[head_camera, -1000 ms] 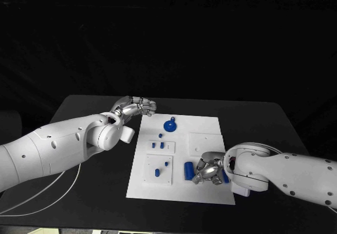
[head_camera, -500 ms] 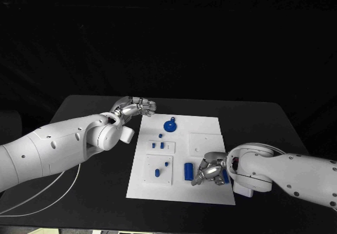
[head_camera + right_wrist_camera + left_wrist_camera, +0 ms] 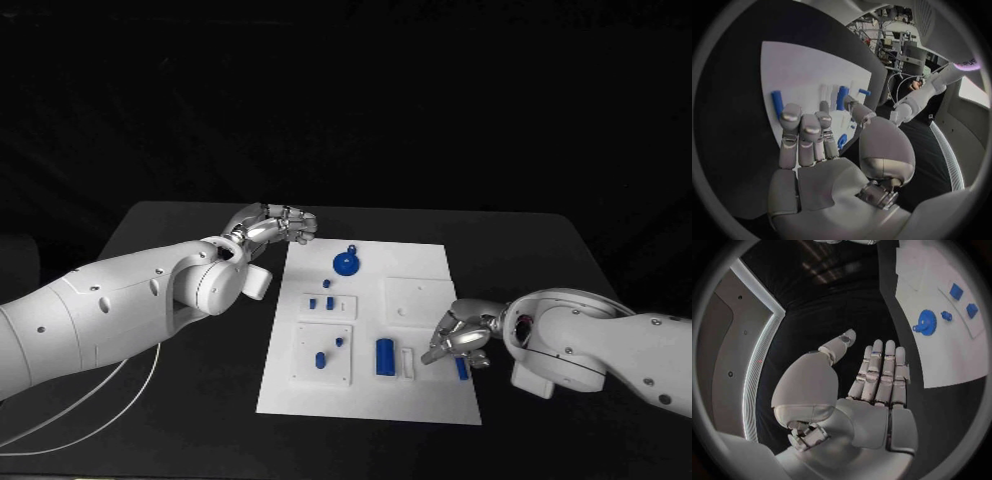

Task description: Assemble the parts on the task board

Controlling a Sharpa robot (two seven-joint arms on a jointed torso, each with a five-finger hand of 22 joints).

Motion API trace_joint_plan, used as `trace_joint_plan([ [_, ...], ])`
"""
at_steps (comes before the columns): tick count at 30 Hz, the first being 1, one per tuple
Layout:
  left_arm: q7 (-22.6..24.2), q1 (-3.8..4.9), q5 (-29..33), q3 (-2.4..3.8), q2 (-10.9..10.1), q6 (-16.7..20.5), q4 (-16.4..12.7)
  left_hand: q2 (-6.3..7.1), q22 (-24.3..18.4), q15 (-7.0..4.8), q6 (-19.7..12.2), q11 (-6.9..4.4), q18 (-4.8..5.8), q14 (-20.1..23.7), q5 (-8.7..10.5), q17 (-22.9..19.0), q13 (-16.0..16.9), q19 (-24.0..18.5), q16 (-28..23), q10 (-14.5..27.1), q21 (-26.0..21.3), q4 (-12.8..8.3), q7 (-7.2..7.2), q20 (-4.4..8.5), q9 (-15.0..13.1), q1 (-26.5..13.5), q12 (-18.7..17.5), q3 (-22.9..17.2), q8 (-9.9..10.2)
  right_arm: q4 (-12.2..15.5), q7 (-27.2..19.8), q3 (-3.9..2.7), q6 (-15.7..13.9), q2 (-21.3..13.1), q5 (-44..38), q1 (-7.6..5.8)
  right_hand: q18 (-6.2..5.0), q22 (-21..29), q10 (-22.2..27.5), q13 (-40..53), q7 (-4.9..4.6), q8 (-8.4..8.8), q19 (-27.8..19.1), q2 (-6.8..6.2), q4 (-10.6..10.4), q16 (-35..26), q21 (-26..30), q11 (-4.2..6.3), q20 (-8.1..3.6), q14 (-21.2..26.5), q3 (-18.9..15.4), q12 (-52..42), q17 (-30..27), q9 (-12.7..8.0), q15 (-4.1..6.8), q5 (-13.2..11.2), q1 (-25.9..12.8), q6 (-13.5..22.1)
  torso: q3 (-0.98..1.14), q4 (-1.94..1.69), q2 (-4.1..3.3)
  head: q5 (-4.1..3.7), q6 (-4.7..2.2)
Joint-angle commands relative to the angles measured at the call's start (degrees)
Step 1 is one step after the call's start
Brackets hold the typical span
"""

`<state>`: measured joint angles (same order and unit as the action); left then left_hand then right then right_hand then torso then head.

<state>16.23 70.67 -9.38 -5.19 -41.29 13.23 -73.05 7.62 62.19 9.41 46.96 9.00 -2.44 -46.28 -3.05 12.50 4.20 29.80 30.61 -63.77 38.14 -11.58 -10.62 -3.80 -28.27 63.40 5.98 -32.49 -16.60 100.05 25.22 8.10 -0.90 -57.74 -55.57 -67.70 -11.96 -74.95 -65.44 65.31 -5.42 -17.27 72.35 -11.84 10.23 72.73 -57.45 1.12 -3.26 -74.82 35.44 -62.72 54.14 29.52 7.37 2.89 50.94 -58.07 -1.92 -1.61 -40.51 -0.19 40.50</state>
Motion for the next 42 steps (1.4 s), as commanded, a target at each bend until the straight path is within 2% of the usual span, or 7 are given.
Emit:
trace_joint_plan([
  [1, 0.5, 0.02, 0.1, 0.03, 0.0, -1.1, -0.1, 0.12, 0.1, 0.34, -0.3, -0.07, -0.99, -0.1, -0.08, 0.1, -0.1, 0.4, -0.4, 0.4, -0.2, 0.4, 0.09, -0.19, 0.1, -0.4, -0.2, 0.0, -0.3, -0.6, -1.7, 0.0, -1.5, -1.6, -1.0, -1.2, -3.04, -0.1, -0.4, 0.1, -0.02, 0.1, 0.2, 0.03, 0.4, -0.3, 0.2, -0.17, -0.16, -0.2, -0.1, 0.1, -0.1, 0.1, -0.32, 0.3, 0.9, 0.2, 0.0, 0.02, -0.02, -0.41, -0.25],
  [8, 0.6, 0.01, 0.1, 0.01, 0.2, -1.2, -0.2, 0.12, 0.1, 0.32, -0.3, -0.1, -1.0, -0.2, -0.08, 0.2, 0.0, 0.4, -0.4, 0.4, -0.2, 0.5, 0.11, -0.18, 0.1, -0.5, -0.2, 0.0, -0.4, -0.2, 5.3, 0.0, 1.0, -3.5, -9.4, -2.41, -3.04, 0.0, -0.9, 0.5, 0.49, -0.75, 0.6, 0.17, 0.6, -0.2, 0.2, 0.3, -0.14, -0.3, -0.4, -0.4, 0.0, 0.6, 0.08, 0.2, 1.1, -1.4, 0.04, 0.2, 0.0, -1.48, -0.67],
  [14, 0.5, 0.01, 0.1, -0.02, 0.1, -1.3, -0.3, 0.12, 0.2, 0.31, -0.3, -0.11, -1.0, -0.2, -0.07, 0.2, 0.0, 0.4, -0.4, 0.3, -0.2, 0.5, 0.12, -0.17, 0.1, -0.6, -0.1, 0.1, -0.4, -1.1, 9.2, 0.05, 3.2, -3.6, -11.9, -2.41, -3.04, 0.1, -1.2, 0.7, 0.84, -1.04, 0.8, -0.35, -0.7, -0.1, 0.3, 0.65, -0.09, -0.4, 0.5, -0.6, 0.1, 0.8, 0.39, -0.1, 0.8, -2.1, 0.06, -0.01, -0.07, -2.41, -0.53],
  [17, 0.5, 0.01, 0.1, -0.02, 0.1, -1.3, -0.3, 0.13, 0.2, 0.31, -0.3, -0.12, -1.0, -0.2, -0.07, 0.2, 0.0, 0.4, -0.4, 0.3, -0.2, 0.6, 0.12, -0.17, 0.1, -0.6, -0.1, 0.1, -0.4, -1.4, 9.3, 0.29, 4.1, -3.5, -12.1, -2.39, -3.04, 0.1, -1.3, 0.7, 0.87, -1.06, 0.9, -0.07, -1.7, -0.1, 0.3, 0.67, -0.02, -0.4, 0.8, -0.5, 0.1, 0.8, 0.41, -0.1, 0.1, -2.2, -0.07, 0.0, -0.07, -2.51, -0.39],
  [27, 0.4, 0.01, 0.1, -0.03, -0.1, -1.2, -0.3, 0.2, 0.2, 0.31, -0.3, -0.12, -0.99, -0.2, -0.07, 0.3, 0.0, 0.4, -0.4, 0.3, -0.2, 0.6, 0.12, -0.17, 0.1, -0.7, -0.1, 0.1, -0.4, -2.0, 9.4, 1.31, 6.3, -2.6, -13.0, -1.95, -3.04, -0.1, -1.7, 0.9, 1.1, -1.25, 0.7, 1.77, -4.6, 0.0, 0.2, 0.88, 0.17, -0.3, 0.9, -0.5, 0.1, 0.9, 0.53, -0.1, -2.7, -2.9, -0.03, -0.09, -0.05, -2.57, -0.08],
  [35, 0.4, 0.01, 0.1, -0.04, -0.1, -1.3, -0.3, 0.22, 0.2, 0.31, -0.3, -0.12, -0.99, -0.2, -0.07, 0.3, 0.0, 0.4, -0.4, 0.3, -0.2, 0.7, 0.13, -0.17, 0.1, -0.7, -0.1, 0.1, -0.4, -1.8, 9.3, 1.71, 6.2, -1.7, -12.0, -1.28, -3.04, -0.2, -1.7, 0.9, 1.15, -1.19, 0.6, 1.93, -4.9, 0.0, 0.1, 0.94, 0.18, -0.3, 0.8, -0.5, 0.1, 0.8, 0.59, -0.1, -3.2, -3.0, -0.08, -0.01, -0.05, -2.59, 0.19],
  [42, 0.3, 0.01, 0.1, -0.04, -0.1, -1.4, -0.4, 0.22, 0.2, 0.31, -0.3, -0.12, -0.99, -0.2, -0.07, 0.3, 0.0, 0.4, -0.5, 0.4, -0.2, 0.7, 0.13, -0.16, 0.1, -0.7, -0.1, 0.2, -0.4, -2.3, 9.3, 1.96, 5.5, 0.2, -11.4, 0.72, -3.04, -0.2, -1.7, 1.0, 1.15, -1.13, 0.6, 1.91, -5.0, 0.0, 0.1, 0.94, 0.18, -0.3, 0.8, -0.4, 0.1, 0.8, 0.6, -0.1, -3.4, -3.0, -0.04, -0.12, -0.06, -2.48, 0.44],
])
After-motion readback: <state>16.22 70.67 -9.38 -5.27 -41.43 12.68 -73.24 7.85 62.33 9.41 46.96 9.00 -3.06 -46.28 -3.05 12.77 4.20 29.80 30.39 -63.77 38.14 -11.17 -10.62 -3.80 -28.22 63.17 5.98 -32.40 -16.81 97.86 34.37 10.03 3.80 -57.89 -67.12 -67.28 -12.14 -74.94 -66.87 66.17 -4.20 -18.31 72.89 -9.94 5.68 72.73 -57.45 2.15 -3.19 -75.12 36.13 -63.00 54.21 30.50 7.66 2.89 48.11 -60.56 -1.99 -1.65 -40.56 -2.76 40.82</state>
